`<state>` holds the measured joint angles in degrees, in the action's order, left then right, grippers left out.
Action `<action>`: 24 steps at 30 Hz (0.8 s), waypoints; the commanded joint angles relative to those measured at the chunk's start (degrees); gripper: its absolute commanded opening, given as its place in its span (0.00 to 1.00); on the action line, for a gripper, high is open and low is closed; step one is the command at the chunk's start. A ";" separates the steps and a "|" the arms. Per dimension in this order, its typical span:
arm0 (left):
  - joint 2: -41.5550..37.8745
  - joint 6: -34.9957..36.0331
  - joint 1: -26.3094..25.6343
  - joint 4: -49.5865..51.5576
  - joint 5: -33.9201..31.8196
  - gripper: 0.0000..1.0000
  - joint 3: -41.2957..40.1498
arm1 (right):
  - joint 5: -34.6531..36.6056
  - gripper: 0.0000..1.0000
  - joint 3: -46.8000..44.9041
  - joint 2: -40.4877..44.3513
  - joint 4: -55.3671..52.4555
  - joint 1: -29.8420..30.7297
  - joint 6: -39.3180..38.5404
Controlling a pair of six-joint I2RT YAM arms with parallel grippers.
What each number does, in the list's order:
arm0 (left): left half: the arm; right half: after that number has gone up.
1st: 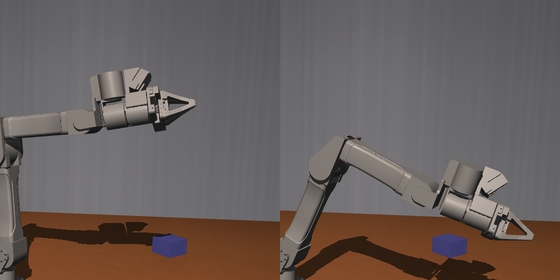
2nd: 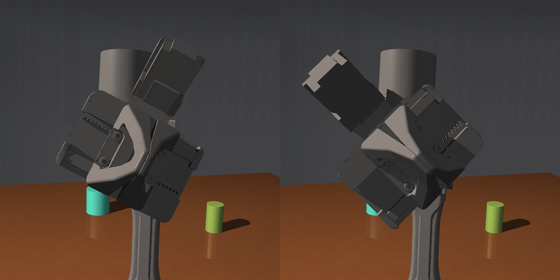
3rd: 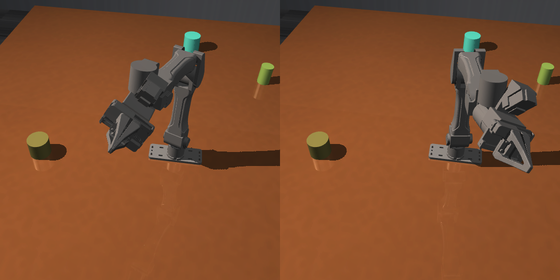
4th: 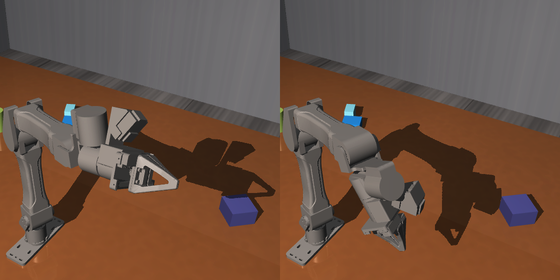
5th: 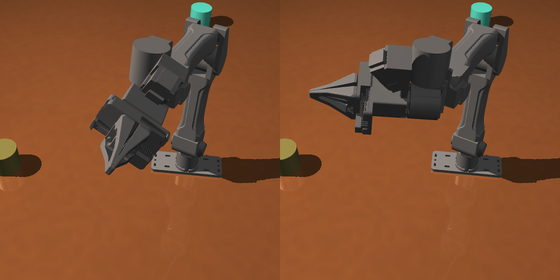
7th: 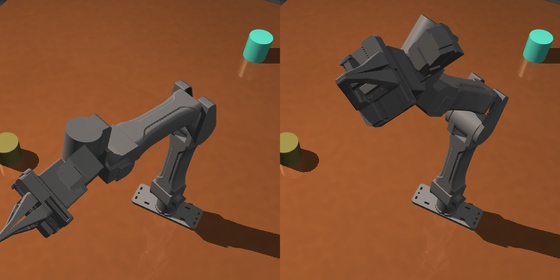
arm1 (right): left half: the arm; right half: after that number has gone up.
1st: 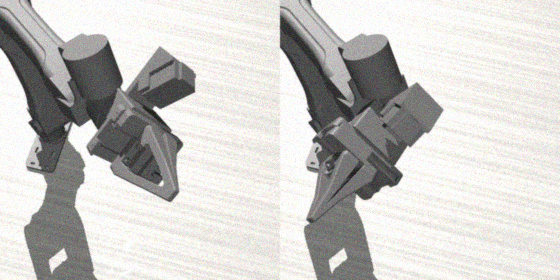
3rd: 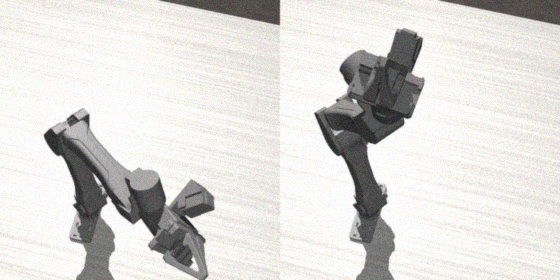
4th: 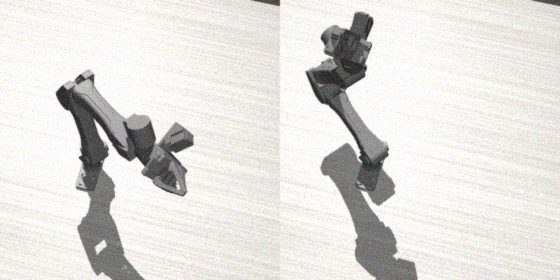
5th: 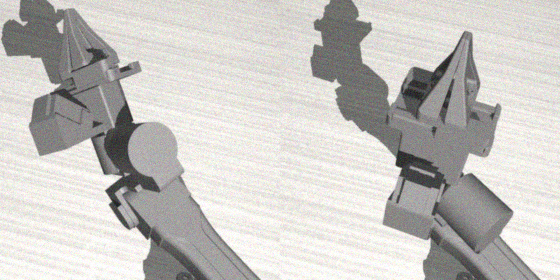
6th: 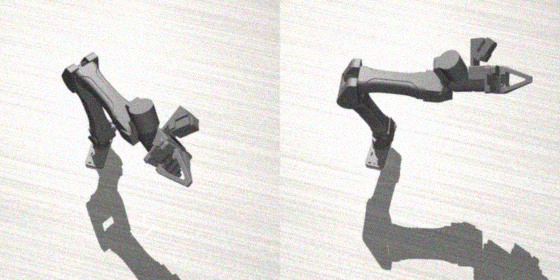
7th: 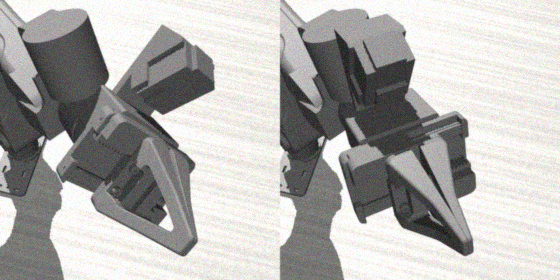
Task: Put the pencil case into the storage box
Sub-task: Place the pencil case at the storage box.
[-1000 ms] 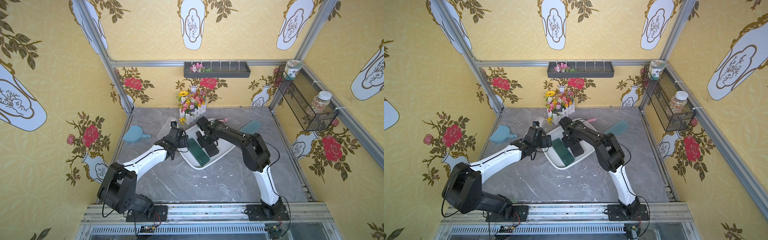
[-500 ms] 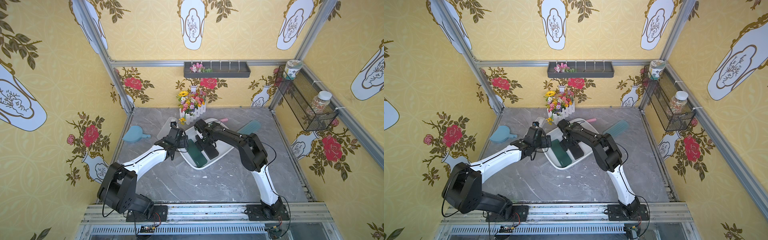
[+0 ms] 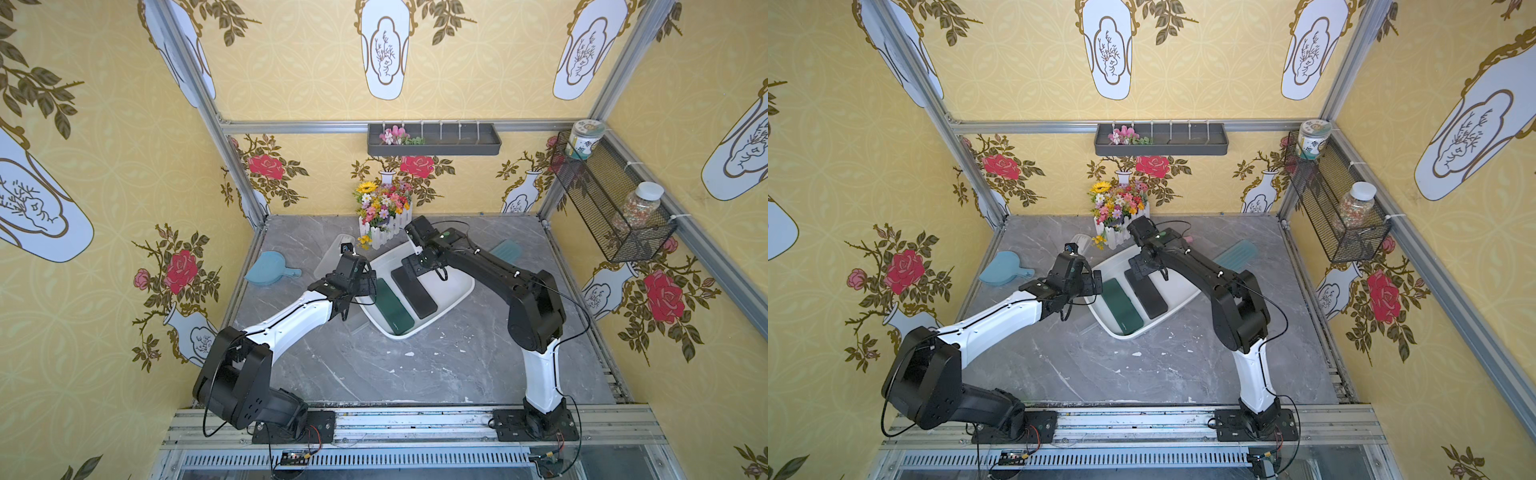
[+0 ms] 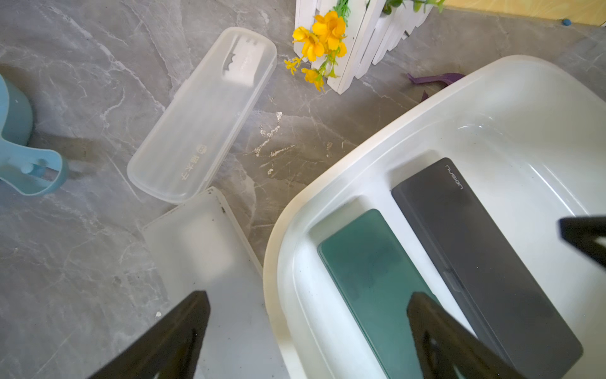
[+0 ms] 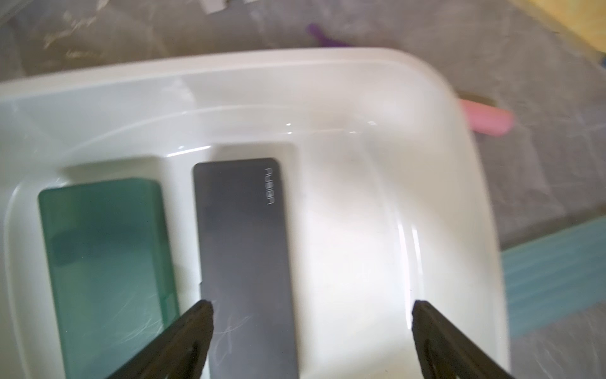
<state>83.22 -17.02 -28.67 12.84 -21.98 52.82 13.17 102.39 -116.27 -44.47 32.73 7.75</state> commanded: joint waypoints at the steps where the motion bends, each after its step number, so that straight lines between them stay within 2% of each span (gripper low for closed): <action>1: -0.08 -0.52 0.08 -1.50 1.35 1.00 -0.51 | 5.45 0.97 -1.50 2.69 0.30 -5.22 11.11; 6: -0.13 -0.50 0.08 -1.70 1.84 1.00 -0.70 | 3.54 0.97 -6.44 5.70 2.54 -15.10 23.89; 12: -0.06 -0.39 0.05 -1.97 2.81 1.00 -0.64 | 4.21 0.97 -5.68 1.52 0.19 -21.35 36.91; 18: 0.21 -0.30 0.06 -2.09 2.82 1.00 -0.70 | 4.13 0.97 -3.31 -3.00 -0.51 -23.54 43.68; 24: 0.85 0.14 0.06 -2.17 2.82 1.00 -0.59 | 0.27 0.97 -4.19 -4.54 3.44 -26.86 46.02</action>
<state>83.46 -17.12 -28.67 11.62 -19.66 52.58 14.94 98.06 -119.96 -43.09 6.74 50.98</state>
